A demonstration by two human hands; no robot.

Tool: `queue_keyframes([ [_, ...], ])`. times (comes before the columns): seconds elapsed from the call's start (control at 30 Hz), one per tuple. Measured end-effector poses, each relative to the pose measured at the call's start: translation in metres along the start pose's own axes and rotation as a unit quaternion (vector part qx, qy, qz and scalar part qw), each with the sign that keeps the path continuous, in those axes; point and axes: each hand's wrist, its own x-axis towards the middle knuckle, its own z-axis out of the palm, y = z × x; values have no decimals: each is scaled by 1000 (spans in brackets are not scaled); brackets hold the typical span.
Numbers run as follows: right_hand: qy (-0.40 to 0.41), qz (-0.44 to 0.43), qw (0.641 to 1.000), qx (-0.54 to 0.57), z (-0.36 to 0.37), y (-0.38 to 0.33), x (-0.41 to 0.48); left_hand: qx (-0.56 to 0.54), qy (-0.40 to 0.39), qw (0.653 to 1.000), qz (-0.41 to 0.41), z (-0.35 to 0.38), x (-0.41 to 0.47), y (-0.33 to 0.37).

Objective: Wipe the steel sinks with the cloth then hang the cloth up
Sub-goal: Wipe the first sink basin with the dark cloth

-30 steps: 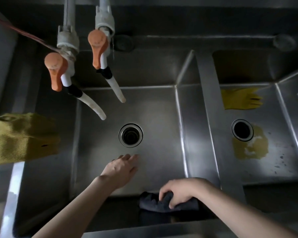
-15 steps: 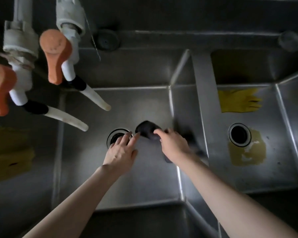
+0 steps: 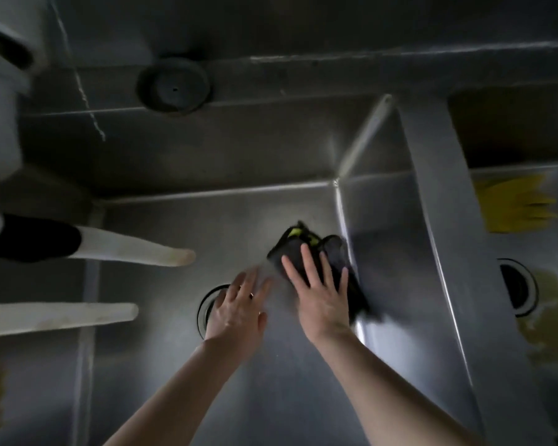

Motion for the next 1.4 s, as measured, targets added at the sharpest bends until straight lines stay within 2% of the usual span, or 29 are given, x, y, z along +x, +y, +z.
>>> queue_keyframes([
  [0.1,52,64,996,38,-20,1,65,16,23,1000,-4,5,16,-16],
  [0.23,45,51,998,17,-37,9,114,28,29,999,-17,0,29,-18],
  [0.37,110,64,992,27,-22,4,72,20,22,999,-23,1,23,-13],
  [0.47,112,49,992,27,-1,-2,4,21,18,999,-34,2,15,-13],
  [0.6,75,0,997,10,30,-10,-63,21,30,999,-30,1,9,-14],
  [0.7,79,6,997,23,31,-11,-41,21,31,999,-20,2,10,-21],
  [0.83,96,33,994,42,8,-18,30,31,18,999,-30,-7,20,-31],
  [0.97,105,-8,994,31,-13,-17,94,44,25,998,-31,-17,31,-31],
  [1.07,110,-25,993,18,-15,-14,99,35,21,998,-42,-17,34,-27],
  [1.23,61,-125,990,21,-6,-21,43,12,38,998,-47,-4,10,-25],
  [1.4,12,-168,986,18,10,-26,-43,8,10,999,-46,17,-42,-27],
])
